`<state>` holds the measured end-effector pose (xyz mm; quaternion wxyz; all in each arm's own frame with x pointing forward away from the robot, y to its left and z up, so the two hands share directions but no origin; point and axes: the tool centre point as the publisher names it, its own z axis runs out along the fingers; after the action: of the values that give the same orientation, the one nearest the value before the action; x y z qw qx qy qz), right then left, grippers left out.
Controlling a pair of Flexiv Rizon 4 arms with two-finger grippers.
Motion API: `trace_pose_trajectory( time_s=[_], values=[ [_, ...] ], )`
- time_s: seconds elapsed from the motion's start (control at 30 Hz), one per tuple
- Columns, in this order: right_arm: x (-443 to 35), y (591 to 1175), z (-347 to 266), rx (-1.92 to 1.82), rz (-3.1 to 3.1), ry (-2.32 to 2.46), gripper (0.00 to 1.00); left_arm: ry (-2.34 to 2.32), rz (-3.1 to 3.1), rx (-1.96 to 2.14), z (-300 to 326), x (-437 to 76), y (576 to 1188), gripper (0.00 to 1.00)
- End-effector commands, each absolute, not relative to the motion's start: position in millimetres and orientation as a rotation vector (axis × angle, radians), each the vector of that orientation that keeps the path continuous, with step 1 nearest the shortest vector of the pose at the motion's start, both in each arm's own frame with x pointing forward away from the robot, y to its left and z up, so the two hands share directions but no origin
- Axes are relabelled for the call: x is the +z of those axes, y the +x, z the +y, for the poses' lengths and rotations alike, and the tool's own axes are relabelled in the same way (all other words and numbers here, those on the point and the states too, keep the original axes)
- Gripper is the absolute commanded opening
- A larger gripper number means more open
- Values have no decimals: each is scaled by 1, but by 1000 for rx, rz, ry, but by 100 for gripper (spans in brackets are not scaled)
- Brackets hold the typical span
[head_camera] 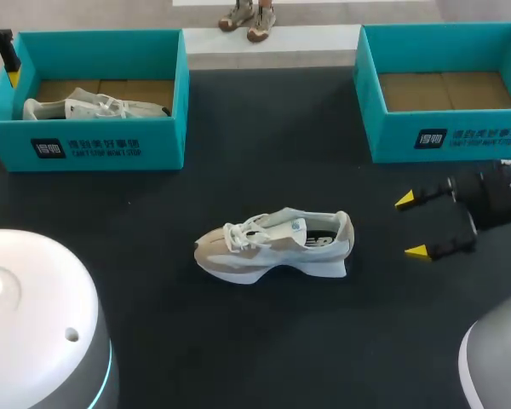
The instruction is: Take the shoe out of the shoebox, open the shoe tongue, remove and reinsert the insole, then place the shoe into the shoebox
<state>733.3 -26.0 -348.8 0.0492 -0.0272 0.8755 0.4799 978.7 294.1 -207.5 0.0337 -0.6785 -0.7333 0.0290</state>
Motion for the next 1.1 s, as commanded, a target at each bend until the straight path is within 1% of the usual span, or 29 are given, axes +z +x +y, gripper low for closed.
trace_pose_trajectory(
  time_s=[0.03, 0.1, 0.73, 0.9, 1.1],
  values=[
    [-357, 741, -23, 1475, 2675, -86, 100, -2087, -2255, 84, 294, -207, 978, 100],
    [-362, 741, -24, 1417, 2715, -51, 100, -2087, -2255, 84, 294, -207, 978, 100],
    [-362, 741, -24, 1417, 2715, -51, 100, -2087, -2255, 84, 294, -207, 978, 100],
    [-375, 760, 7, 1412, 2678, -67, 100, -2087, -2255, 84, 294, -207, 978, 100],
    [-386, 762, 32, 1417, 2683, -84, 100, -2087, -2255, 84, 294, -207, 978, 100]
  ],
)
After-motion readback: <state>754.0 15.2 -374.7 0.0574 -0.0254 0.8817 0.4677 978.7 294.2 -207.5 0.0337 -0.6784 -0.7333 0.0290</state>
